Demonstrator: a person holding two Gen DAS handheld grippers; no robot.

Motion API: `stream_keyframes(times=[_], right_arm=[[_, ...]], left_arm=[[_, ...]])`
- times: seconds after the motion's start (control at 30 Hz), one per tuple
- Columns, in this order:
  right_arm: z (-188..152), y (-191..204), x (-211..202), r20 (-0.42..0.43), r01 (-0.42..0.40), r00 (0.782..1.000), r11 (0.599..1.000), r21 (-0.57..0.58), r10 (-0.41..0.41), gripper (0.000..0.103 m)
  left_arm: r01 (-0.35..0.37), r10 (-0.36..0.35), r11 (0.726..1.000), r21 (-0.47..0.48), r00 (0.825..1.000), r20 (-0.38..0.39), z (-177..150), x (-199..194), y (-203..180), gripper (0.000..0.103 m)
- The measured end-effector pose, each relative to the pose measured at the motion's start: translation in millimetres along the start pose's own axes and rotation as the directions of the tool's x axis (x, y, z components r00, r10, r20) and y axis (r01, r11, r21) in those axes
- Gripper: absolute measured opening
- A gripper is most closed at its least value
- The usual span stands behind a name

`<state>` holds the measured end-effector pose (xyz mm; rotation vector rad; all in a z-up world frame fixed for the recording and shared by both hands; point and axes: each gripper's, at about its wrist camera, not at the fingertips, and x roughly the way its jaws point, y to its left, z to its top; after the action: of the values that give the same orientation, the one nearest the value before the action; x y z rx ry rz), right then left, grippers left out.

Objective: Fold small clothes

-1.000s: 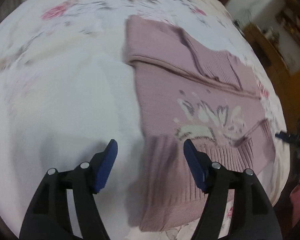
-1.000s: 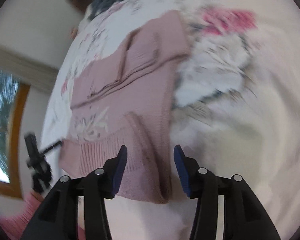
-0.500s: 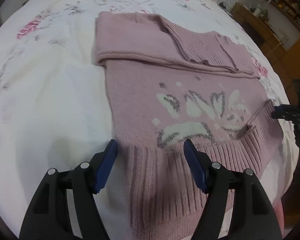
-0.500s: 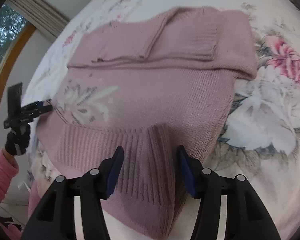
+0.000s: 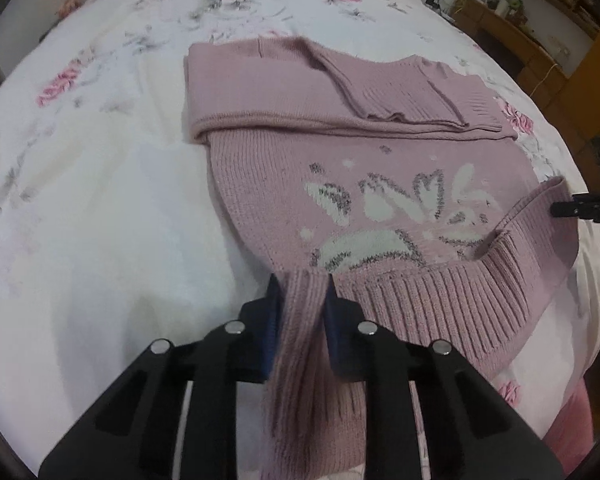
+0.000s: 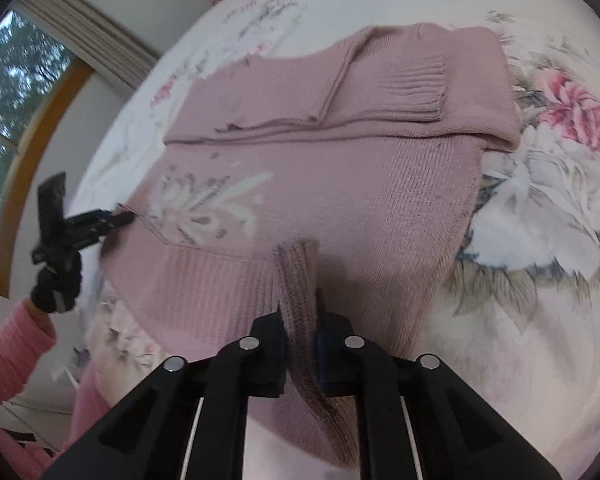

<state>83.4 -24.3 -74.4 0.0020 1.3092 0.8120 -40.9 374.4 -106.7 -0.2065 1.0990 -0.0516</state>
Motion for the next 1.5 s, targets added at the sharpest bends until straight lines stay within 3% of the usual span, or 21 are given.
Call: stream_keyframes(times=[0.27, 0.4, 0.47, 0.53, 0.67, 0.73, 0.77, 0.8, 0.83, 1.0, 1.23, 1.5], right_arm=[[-17.0, -3.6, -2.5, 0.001, -0.023, 1.000, 0.999, 0.047, 0.023, 0.011], [-16.0, -5.8, 9.4, -0.026, -0.016, 1.000, 0.998, 0.053, 0.018, 0.011], [-13.8, -6.5, 15.5, -0.039, -0.013, 0.999, 0.999, 0.053, 0.016, 0.017], [-12.2, -8.2, 22.5, -0.058, 0.002, 0.998, 0.998, 0.058, 0.002, 0.031], [-13.8, -9.8, 35.6, -0.088, -0.002, 0.996, 0.999, 0.052, 0.006, 0.033], [-14.4, -9.1, 36.4, -0.090, 0.001, 0.996, 0.999, 0.042, 0.002, 0.028], [-14.4, -9.1, 35.2, -0.086, 0.000, 0.996, 0.999, 0.043, 0.004, 0.024], [-14.2, -9.3, 33.9, -0.082, -0.009, 0.997, 0.999, 0.049, 0.013, 0.014], [-14.6, -9.8, 31.3, -0.075, -0.020, 0.997, 0.998, 0.057, 0.024, 0.012], [-17.0, -5.7, 6.2, -0.017, -0.085, 0.996, 0.993, 0.077, 0.086, 0.010], [1.3, 4.1, -34.9, 0.093, -0.114, 0.990, 0.991, 0.073, 0.107, 0.010], [72.7, -6.5, -61.8, 0.183, -0.031, 0.983, 0.997, 0.066, 0.019, 0.010]], left_arm=[[0.015, -0.016, 1.000, 0.028, 0.999, 0.043, -11.9, -17.0, -11.7, 0.016], [0.017, -0.016, 0.999, 0.037, 1.000, -0.022, -10.1, 4.6, -12.0, 0.019], [0.012, -0.011, 1.000, 0.019, 0.998, -0.059, -9.2, 19.9, -7.2, 0.022], [0.041, -0.042, 0.999, -0.015, 0.996, -0.074, -8.3, 28.3, -0.6, 0.026], [0.079, -0.083, 0.995, -0.055, 0.994, -0.075, -7.4, 30.3, 6.3, 0.026], [0.086, -0.090, 0.995, -0.056, 0.993, -0.074, -9.6, 27.0, 5.7, 0.022], [0.097, -0.100, 0.994, -0.054, 0.992, -0.071, -10.6, 23.7, 4.9, 0.011], [0.093, -0.096, 0.994, -0.049, 0.993, -0.062, -11.0, 19.0, 3.4, 0.010], [0.090, -0.092, 0.995, -0.042, 0.995, -0.047, -11.5, 13.6, 0.8, 0.009], [0.121, -0.119, 0.992, -0.033, 0.991, 0.056, -9.0, -23.6, -8.5, 0.008], [0.098, -0.095, 0.995, -0.015, 0.983, 0.156, 32.1, -51.6, -14.9, 0.008], [0.079, -0.059, 0.994, -0.069, 0.963, 0.264, 117.2, -49.5, -2.4, 0.008]])
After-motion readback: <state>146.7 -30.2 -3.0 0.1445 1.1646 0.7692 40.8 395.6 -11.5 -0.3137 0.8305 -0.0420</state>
